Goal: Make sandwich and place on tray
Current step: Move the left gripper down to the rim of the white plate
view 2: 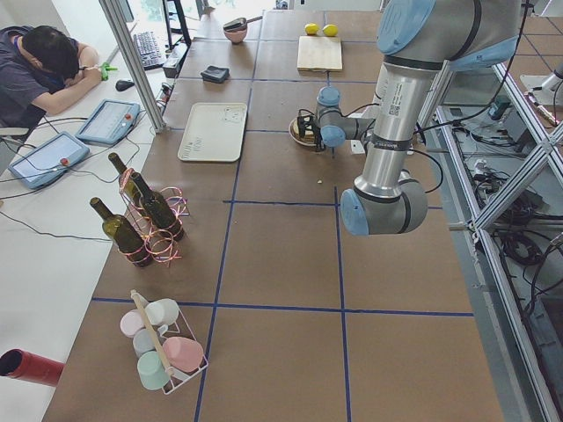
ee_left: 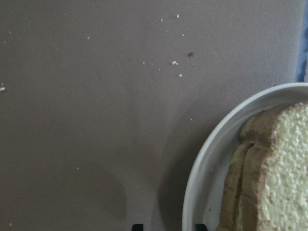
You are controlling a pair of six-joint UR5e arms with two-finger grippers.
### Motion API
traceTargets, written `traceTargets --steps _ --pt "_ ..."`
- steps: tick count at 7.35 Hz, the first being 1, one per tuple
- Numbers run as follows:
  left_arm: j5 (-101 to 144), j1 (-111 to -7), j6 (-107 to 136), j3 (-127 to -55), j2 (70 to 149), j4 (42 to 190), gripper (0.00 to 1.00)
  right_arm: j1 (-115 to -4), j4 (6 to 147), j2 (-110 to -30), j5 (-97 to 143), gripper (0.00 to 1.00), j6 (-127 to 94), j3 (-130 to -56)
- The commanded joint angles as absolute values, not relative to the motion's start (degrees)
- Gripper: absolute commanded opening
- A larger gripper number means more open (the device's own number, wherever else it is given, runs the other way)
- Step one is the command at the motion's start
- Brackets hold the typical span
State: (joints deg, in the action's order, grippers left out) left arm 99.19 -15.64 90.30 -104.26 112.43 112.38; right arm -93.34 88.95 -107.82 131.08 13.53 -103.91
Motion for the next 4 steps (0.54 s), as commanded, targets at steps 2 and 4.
traceTargets --steps 2,4 --pt "99.2 -15.6 90.3 -103.9 113.0 113.4 0.00 -93.3 88.9 -107.8 131.0 1.00 13.5 -103.5" --pt "99.6 -15.8 90.1 -105.2 113.3 113.4 0.00 -93.3 88.9 -107.8 131.0 1.00 13.5 -103.4"
